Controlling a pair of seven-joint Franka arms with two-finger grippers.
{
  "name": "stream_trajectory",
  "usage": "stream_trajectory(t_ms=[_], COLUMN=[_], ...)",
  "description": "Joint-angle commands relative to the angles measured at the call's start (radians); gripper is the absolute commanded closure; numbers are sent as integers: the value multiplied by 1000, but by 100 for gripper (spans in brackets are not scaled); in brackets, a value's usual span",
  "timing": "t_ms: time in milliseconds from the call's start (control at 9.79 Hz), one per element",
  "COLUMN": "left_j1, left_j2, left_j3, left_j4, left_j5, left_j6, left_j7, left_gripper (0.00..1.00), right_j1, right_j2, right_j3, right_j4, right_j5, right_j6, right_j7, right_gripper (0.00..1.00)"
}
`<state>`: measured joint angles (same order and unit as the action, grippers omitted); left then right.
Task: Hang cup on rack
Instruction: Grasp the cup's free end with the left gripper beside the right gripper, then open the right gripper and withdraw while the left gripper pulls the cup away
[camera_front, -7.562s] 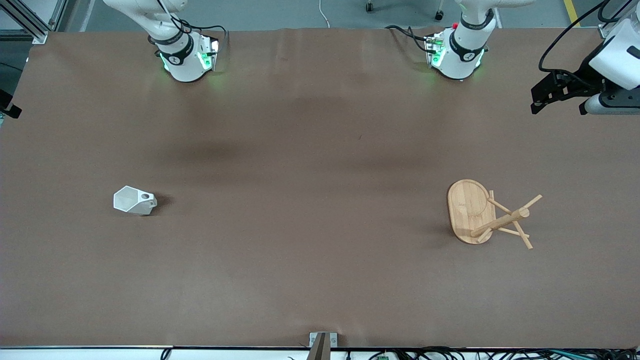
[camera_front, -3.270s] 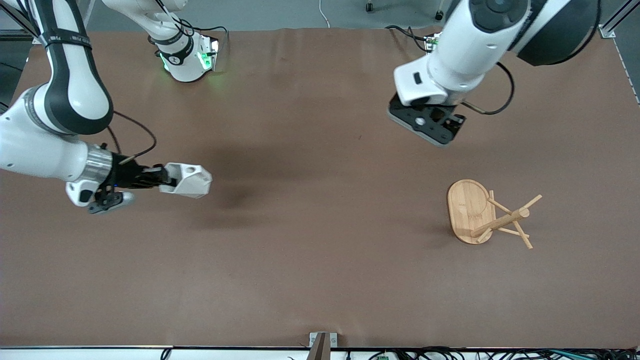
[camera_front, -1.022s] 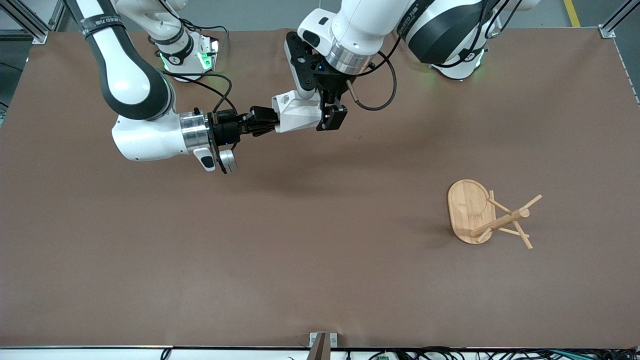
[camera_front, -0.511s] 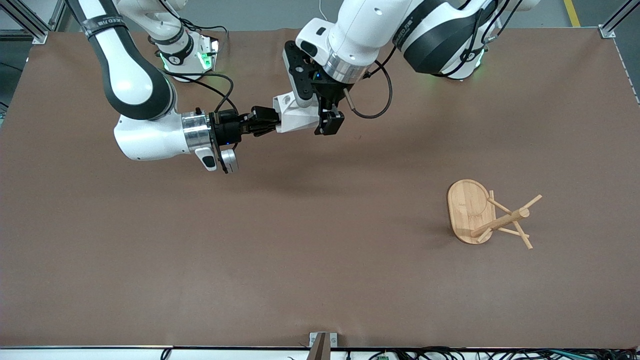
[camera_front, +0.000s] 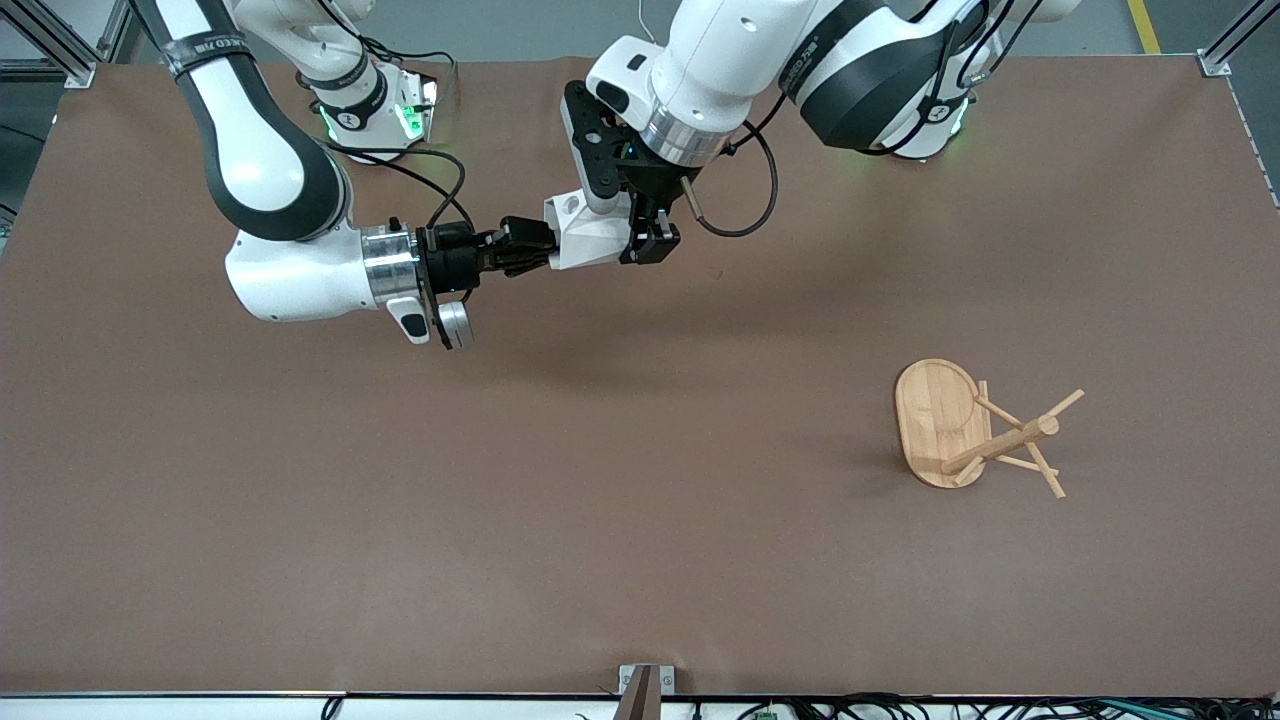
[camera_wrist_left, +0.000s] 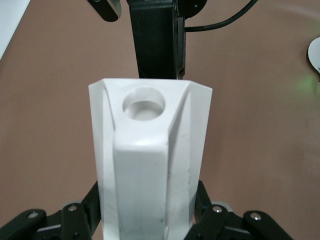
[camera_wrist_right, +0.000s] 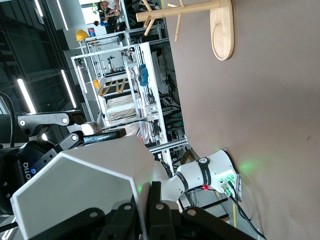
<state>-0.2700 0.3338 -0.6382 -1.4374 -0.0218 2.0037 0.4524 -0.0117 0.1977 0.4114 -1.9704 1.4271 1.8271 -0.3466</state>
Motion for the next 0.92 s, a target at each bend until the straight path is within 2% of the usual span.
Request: stream_trajectory(t_ms=[0, 102, 204, 511, 613, 818], left_j1=[-12, -8, -3, 9, 9, 8], left_j2=[44, 42, 40, 33, 34, 39], left_j3=[2, 3, 3, 12, 25, 38], left_j4=[-3, -3, -3, -6, -6, -8], left_j5=[8, 11, 10, 11, 11, 14], left_j6=[21, 21, 17, -5, -6, -7], left_j7=[-41, -41, -43, -95, -95, -96], left_gripper=[99, 99, 100, 100, 100, 100], right_j1=[-4, -4, -10, -42, -65, -63], right_j2=[-43, -58, -70, -75, -95, -115], right_j3=[17, 14, 14, 4, -23, -142], right_j4=[-18, -19, -21, -22, -15, 23], right_j5=[36, 36, 35, 6, -96, -364], right_j6=[-28, -44, -49, -58, -71, -126], right_j7=[7, 5, 8, 8, 26, 110], right_gripper=[79, 7, 0, 0, 0, 0])
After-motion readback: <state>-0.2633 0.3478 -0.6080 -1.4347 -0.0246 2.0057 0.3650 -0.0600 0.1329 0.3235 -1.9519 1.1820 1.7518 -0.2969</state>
